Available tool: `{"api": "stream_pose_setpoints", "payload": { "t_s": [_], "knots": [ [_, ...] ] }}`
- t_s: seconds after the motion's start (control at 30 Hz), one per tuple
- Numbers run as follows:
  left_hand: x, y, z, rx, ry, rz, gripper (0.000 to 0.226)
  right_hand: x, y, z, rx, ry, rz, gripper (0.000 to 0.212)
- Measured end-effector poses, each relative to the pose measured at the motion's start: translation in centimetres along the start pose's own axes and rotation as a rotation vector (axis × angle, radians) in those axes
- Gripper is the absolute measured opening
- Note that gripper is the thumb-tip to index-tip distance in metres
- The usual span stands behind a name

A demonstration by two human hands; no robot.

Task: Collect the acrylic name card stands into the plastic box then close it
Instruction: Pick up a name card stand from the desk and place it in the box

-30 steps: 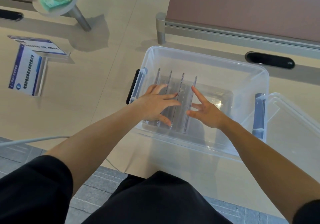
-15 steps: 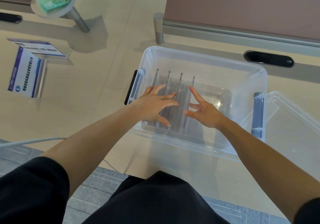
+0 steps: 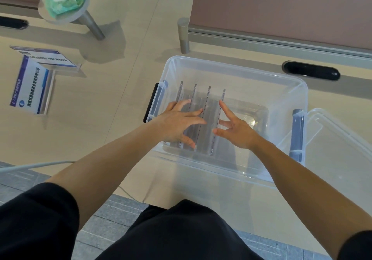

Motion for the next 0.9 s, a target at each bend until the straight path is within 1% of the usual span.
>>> {"api": "stream_pose_setpoints", "payload": {
  "t_s": [0.27,0.53,0.6,0.63,0.7,0.77,0.83,0.9],
  "knots": [
    [0.2,0.0,0.1,-0.004,0.008,-0.007,0.083,0.0,-0.4,0.1,0.009,0.010,-0.010,0.098],
    [0.3,0.1,-0.2,-0.021,0.002,-0.017,0.089,-0.3,0.0,-0.5,0.024,0.011,-0.025,0.096],
    [-0.3,0.1,-1.0,-0.006,-0.055,-0.077,0.089,-1.0,0.4,-1.3,0.050,-0.022,-0.081,0.093],
    [-0.9,0.3,-1.6,0.000,-0.101,-0.137,0.086,-1.6,1.0,-1.8,0.070,-0.060,-0.140,0.088],
    [-2.2,1.0,-3.3,0.010,-0.222,-0.274,0.074,-3.4,3.0,-2.8,0.094,-0.171,-0.289,0.071],
    [-3.5,2.2,-5.8,0.008,-0.355,-0.382,0.060,-4.6,6.5,-3.4,0.082,-0.261,-0.411,0.051],
    [-4.0,3.9,-8.8,-0.012,-0.464,-0.484,0.045,-3.9,11.1,-3.3,0.022,-0.261,-0.479,0.038],
    [-3.7,6.1,-12.2,-0.027,-0.566,-0.558,0.032,-1.6,15.8,-2.9,-0.066,-0.241,-0.531,0.031]
  ]
}}
Point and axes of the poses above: each hand's wrist, its own z-axis towards the middle knuckle, its own x-axis out of the palm, y = z × x, the point moved 9 cm from there along z, towards the middle knuckle, and after that the axes turned 10 degrees about y, right-handed, at the moved point
